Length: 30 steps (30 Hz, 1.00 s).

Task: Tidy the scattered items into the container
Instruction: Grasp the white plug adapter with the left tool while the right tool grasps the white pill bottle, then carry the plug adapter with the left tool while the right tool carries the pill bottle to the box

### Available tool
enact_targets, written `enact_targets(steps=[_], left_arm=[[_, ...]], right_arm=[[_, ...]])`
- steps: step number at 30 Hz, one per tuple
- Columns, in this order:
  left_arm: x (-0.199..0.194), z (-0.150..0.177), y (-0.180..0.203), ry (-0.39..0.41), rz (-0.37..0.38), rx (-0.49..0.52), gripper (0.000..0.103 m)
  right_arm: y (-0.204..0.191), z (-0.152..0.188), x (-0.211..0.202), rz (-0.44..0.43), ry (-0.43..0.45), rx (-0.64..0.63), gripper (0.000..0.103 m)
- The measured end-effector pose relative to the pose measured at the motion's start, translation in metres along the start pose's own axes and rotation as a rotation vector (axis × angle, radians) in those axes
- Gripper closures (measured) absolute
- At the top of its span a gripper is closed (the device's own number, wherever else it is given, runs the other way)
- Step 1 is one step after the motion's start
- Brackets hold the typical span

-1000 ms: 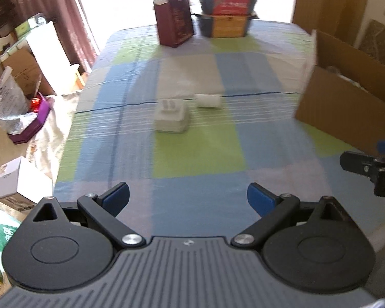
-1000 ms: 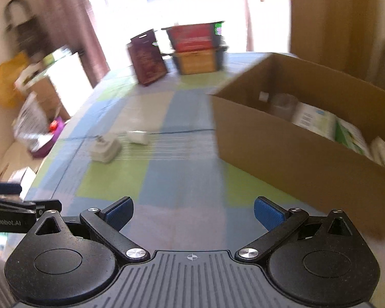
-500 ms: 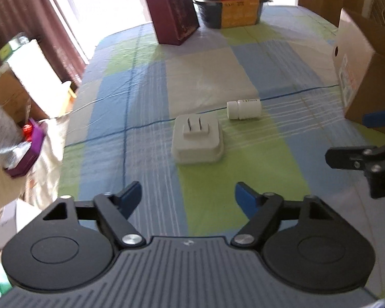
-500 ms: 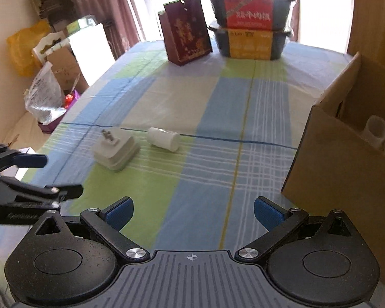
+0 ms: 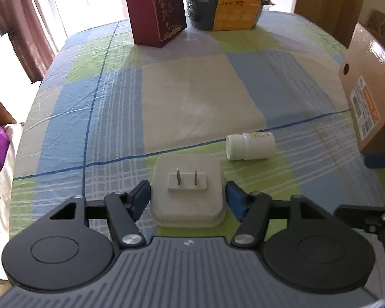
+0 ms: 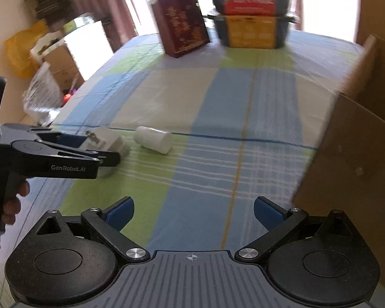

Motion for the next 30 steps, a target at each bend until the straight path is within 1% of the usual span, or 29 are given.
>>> enact_targets(steps=[2,5,6,7,11,13,15,17,18,19,20,21,22,23,24,28,30], left_arm=[[-0.005,0.005,-0.010,-0.002,-0.026,-0.002,0.043],[-0.015,0.016,-0.031,-0.014,-0.068,-0.037,0.043],[-0.019,0.020,-0.037,-0.018,-0.082,-0.045,0.043],[-0.022,0.024,-0.043,-0.021,-0.093,-0.051,0.043],[-0.032,0.034,-0.062,-0.031,-0.119,-0.081,0.043],[-0.032,0.039,-0.067,-0.049,-0.129,-0.086,0.042],[-0.032,0.042,-0.070,-0.049,-0.128,-0.116,0.042],[-0.033,0.042,-0.073,-0.050,-0.130,-0.143,0.042],[-0.033,0.042,-0.073,-0.050,-0.132,-0.146,0.042],[-0.033,0.042,-0.072,-0.050,-0.134,-0.139,0.042],[-0.033,0.042,-0.072,-0.050,-0.133,-0.138,0.042],[-0.033,0.042,-0.073,-0.053,-0.129,-0.144,0.042],[-0.033,0.041,-0.073,-0.055,-0.125,-0.147,0.042],[-0.033,0.041,-0.074,-0.057,-0.122,-0.146,0.042],[-0.032,0.041,-0.074,-0.058,-0.118,-0.144,0.042],[-0.028,0.038,-0.073,-0.073,-0.097,-0.128,0.042],[-0.029,0.039,-0.066,-0.082,-0.075,-0.114,0.043]], right_arm=[[-0.009,-0.003,0.006,-0.027,0.013,-0.066,0.000],[-0.023,-0.009,0.022,-0.077,0.029,-0.186,0.000],[-0.028,-0.011,0.028,-0.095,0.027,-0.224,0.013],[-0.032,-0.013,0.034,-0.112,0.026,-0.262,0.020],[-0.041,-0.023,0.059,-0.118,0.040,-0.375,0.020],[-0.044,-0.028,0.069,-0.129,0.045,-0.407,0.020],[-0.049,-0.030,0.080,-0.137,0.033,-0.436,0.021],[-0.053,-0.026,0.089,-0.155,-0.003,-0.463,0.031],[-0.055,-0.025,0.093,-0.163,-0.021,-0.475,0.043],[-0.055,-0.023,0.098,-0.160,-0.041,-0.479,0.045],[-0.055,-0.023,0.099,-0.162,-0.037,-0.470,0.045],[-0.055,-0.023,0.100,-0.166,-0.043,-0.458,0.051],[-0.055,-0.023,0.100,-0.178,-0.052,-0.440,0.061],[-0.054,-0.023,0.100,-0.182,-0.062,-0.421,0.066],[-0.054,-0.023,0.099,-0.183,-0.076,-0.402,0.073],[-0.048,-0.021,0.088,-0.159,-0.117,-0.319,0.073],[-0.049,-0.015,0.078,-0.139,-0.131,-0.308,0.074]])
Point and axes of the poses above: each gripper's, at about its wrist camera, not at the fingertips, and x roughly the way its jaws point, y to its right, z to its underside, the point moved 5 cm from there along x, roughly the way its jaws point, and after that the axes turned 13 degrees about y, right-handed, at the moved point
